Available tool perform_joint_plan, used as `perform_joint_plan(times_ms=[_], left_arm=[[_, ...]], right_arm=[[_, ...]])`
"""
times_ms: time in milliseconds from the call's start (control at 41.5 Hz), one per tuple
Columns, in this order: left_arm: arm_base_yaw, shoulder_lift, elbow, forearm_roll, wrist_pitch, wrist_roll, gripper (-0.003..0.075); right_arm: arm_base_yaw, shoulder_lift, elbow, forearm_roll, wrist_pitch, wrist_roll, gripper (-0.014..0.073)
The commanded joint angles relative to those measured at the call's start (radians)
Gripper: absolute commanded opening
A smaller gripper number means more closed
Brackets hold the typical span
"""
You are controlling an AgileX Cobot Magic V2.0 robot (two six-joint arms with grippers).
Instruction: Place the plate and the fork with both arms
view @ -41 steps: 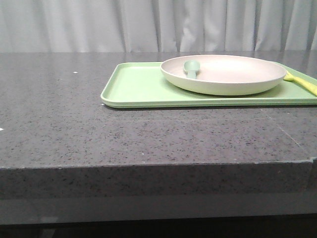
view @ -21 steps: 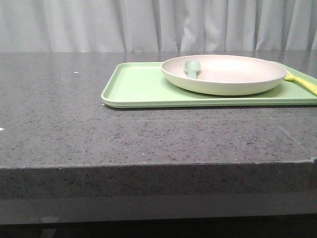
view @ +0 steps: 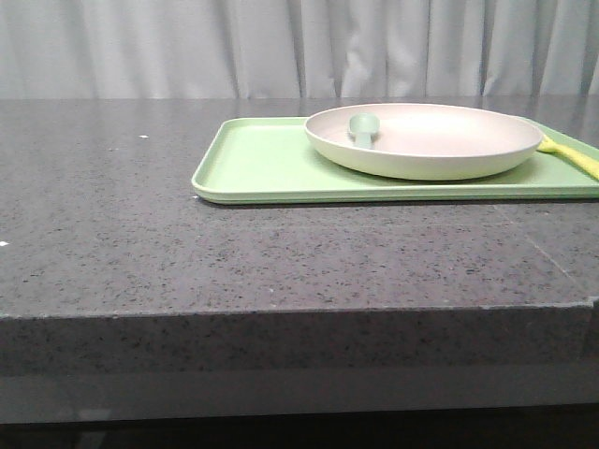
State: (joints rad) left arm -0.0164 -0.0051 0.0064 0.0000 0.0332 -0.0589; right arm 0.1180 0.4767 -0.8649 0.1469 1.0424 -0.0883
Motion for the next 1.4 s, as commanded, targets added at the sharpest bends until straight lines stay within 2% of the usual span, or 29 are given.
perform_joint_plan(times_ms=[0,145,362,531,699,1375], left_arm=[[-0.008,-0.023,0.004,0.000,-0.084,-0.011,-0.0018],[-0.008,-0.023,0.004,0.000,-0.084,-0.011,-0.0018],[-0.008,-0.023,0.004,0.000,-0.084,-0.011,-0.0018],[-0.008,-0.023,0.004,0.000,-0.084,-0.011,-0.0018],[-0.008,-0.021,0.004,0.000,-0.084,-0.011,-0.0018],[-0.008,-0.021,0.004,0.000,-0.084,-0.011,-0.0018]], right_arm=[[-0.005,-0.026,0.003,-0.033,-0.093,-0.008,-0.0067],[-0.040,-0.132,0.172,-0.059,-0.320,-0.009,-0.0067],[-0.091,-0.343,0.553,-0.082,-0.728,-0.009,-0.0067],[-0.105,-0.456,0.763,-0.078,-0.936,-0.009,-0.0067],[-0.105,-0.506,0.891,-0.078,-1.092,-0.007,-0.0067],[-0.085,-0.506,0.888,-0.078,-1.085,-0.007,-0.0067]])
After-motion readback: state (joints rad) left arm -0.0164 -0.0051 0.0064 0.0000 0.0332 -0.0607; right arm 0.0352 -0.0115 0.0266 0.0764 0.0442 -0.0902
